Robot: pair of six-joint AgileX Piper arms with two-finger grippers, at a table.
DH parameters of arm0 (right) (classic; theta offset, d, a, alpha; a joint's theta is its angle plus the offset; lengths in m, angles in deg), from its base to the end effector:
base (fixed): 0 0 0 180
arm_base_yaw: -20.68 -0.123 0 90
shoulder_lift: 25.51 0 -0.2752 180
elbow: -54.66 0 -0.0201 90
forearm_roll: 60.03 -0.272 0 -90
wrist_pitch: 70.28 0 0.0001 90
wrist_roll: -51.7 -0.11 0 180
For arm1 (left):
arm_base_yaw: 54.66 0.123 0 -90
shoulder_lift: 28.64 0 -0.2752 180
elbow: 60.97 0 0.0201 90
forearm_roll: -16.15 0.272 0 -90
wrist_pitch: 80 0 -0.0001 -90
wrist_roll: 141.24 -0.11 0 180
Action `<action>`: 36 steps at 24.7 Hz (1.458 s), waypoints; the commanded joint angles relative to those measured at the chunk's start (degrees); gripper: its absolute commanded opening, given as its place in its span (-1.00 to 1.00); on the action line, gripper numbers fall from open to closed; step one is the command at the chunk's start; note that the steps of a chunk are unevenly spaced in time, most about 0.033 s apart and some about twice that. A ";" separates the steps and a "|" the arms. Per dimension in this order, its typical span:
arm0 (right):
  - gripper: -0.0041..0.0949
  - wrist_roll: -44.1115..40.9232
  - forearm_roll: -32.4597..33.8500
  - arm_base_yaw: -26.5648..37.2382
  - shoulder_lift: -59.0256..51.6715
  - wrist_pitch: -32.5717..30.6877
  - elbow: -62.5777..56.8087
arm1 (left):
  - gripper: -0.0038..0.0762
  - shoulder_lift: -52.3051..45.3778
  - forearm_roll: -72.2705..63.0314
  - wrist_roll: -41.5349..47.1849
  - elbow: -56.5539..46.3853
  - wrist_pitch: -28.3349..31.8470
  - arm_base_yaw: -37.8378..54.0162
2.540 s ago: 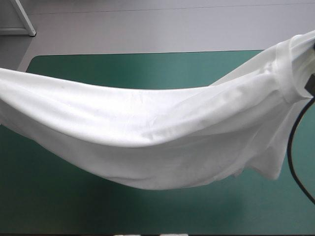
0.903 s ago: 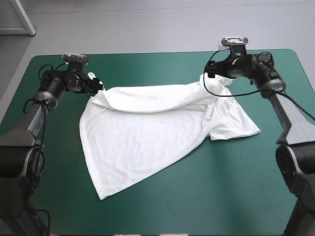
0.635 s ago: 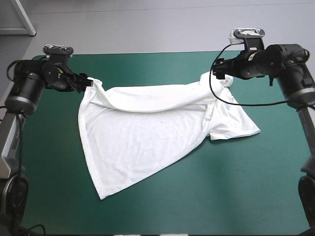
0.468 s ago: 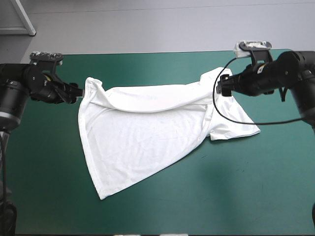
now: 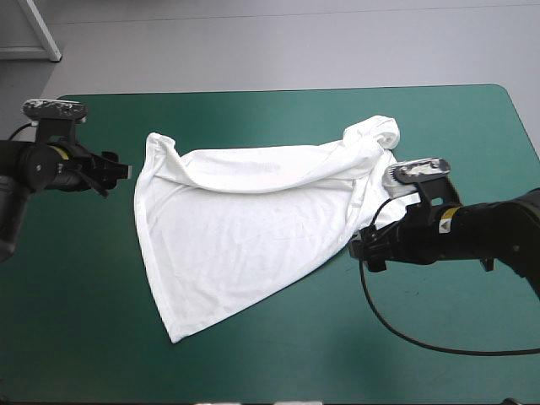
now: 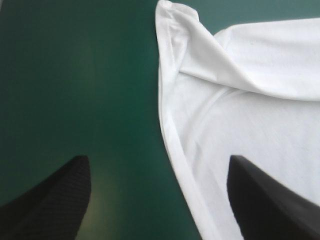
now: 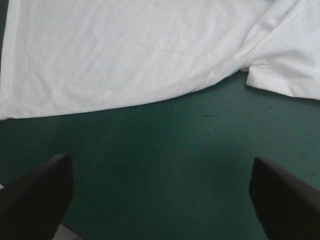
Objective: Fold the cloth
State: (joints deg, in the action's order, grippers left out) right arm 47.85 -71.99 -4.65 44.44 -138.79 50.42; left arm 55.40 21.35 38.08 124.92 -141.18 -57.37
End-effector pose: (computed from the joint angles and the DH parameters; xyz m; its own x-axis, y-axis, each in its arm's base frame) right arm 0.1969 0.1167 0.3895 -0.7833 -0.2143 -0.5836 -0.4179 0.8764 0.2391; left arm 0.3051 -0.0057 0.3891 -0.7556 0.0913 -0.6487 0.0375 0.9946 0.0964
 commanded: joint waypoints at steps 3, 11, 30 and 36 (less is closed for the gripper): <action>0.90 -8.08 10.75 -12.01 2.13 2.85 1.19 | 0.46 10.07 -1.28 0.07 5.65 8.13 -0.20; 0.90 -16.67 17.22 -30.35 8.84 3.08 1.19 | 0.46 31.22 -1.49 0.18 19.70 12.46 0.88; 0.90 -16.89 22.29 -50.47 27.87 20.20 4.37 | -0.92 47.09 -10.52 -5.85 20.90 11.61 2.44; 0.90 -12.34 25.72 -50.47 34.76 19.79 11.97 | -0.93 46.98 -12.10 -6.43 20.90 9.07 2.44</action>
State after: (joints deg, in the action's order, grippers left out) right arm 33.15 -49.35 -54.83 79.13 -120.69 58.11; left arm 103.50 10.20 31.57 145.79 -127.98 -54.67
